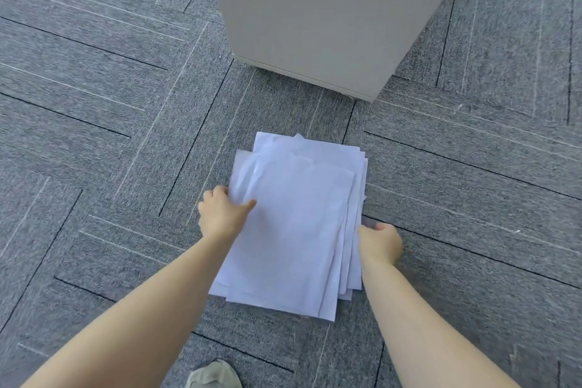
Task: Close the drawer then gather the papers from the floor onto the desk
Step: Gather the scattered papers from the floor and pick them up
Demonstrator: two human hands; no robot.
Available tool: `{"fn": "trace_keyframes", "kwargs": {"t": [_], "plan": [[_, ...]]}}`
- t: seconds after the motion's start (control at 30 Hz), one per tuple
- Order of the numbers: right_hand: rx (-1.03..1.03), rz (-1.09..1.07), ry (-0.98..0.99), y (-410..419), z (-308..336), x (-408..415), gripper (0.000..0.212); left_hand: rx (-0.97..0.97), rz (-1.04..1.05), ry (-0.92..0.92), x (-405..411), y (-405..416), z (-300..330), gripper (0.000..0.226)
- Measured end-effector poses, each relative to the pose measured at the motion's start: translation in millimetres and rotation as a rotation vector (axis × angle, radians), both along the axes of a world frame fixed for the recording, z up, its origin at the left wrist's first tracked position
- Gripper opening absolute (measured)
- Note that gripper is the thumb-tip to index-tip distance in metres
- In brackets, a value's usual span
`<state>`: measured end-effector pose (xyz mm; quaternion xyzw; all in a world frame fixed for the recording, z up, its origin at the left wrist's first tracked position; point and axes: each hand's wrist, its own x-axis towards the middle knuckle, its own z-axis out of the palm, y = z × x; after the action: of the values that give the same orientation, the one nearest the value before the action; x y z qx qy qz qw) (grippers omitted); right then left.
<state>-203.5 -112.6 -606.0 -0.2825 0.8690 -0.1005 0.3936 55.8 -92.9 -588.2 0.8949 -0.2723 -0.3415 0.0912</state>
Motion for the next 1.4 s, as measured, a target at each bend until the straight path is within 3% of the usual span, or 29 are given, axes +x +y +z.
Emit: {"fn": "trace_keyframes", "kwargs": {"t": [0.1, 0.37, 0.57, 0.7, 0.83, 1.0, 1.1, 1.2, 1.33, 1.4], "plan": [[0.006, -0.024, -0.032, 0.1, 3.9, 16.1, 0.016, -0.025, 0.04, 0.035, 8.3, -2.8, -7.9, 0.068], [0.035, -0.179, -0.191, 3.3, 12.6, 56.4, 0.055, 0.176, -0.161, -0.132, -2.0, -1.9, -13.4, 0.059], [0.101, -0.134, -0.302, 3.5, 8.4, 63.6, 0.032, 0.013, -0.191, -0.184, -10.3, 3.0, -13.2, 0.069], [-0.052, 0.037, -0.303, 5.1, 15.9, 77.7, 0.013, 0.044, -0.101, 0.016, 7.8, -9.2, -12.9, 0.057], [-0.229, 0.312, -0.346, -1.1, 65.9, 83.9, 0.042, -0.073, 0.041, 0.394, 22.3, -6.9, 14.5, 0.02], [-0.364, 0.546, -0.381, -24.8, 216.9, 74.0, 0.013, -0.083, 0.177, 0.673, 40.0, 8.1, 144.6, 0.025], [-0.391, 0.652, -0.443, -36.8, 346.9, 72.4, 0.039, -0.244, 0.246, 0.714, 42.1, 11.1, 255.6, 0.029], [-0.465, 0.688, -0.486, -49.3, 470.2, 75.9, 0.012, -0.425, 0.302, 0.724, 44.8, -1.9, 381.4, 0.03], [-0.586, 0.581, -0.585, -77.8, 639.1, 77.1, 0.014, -0.624, 0.341, 0.75, 50.0, -38.8, 549.9, 0.023], [-0.64, 0.516, -0.611, -93.2, 717.5, 72.9, 0.033, -0.723, 0.315, 0.784, 45.2, -63.3, 631.6, 0.021]]}}
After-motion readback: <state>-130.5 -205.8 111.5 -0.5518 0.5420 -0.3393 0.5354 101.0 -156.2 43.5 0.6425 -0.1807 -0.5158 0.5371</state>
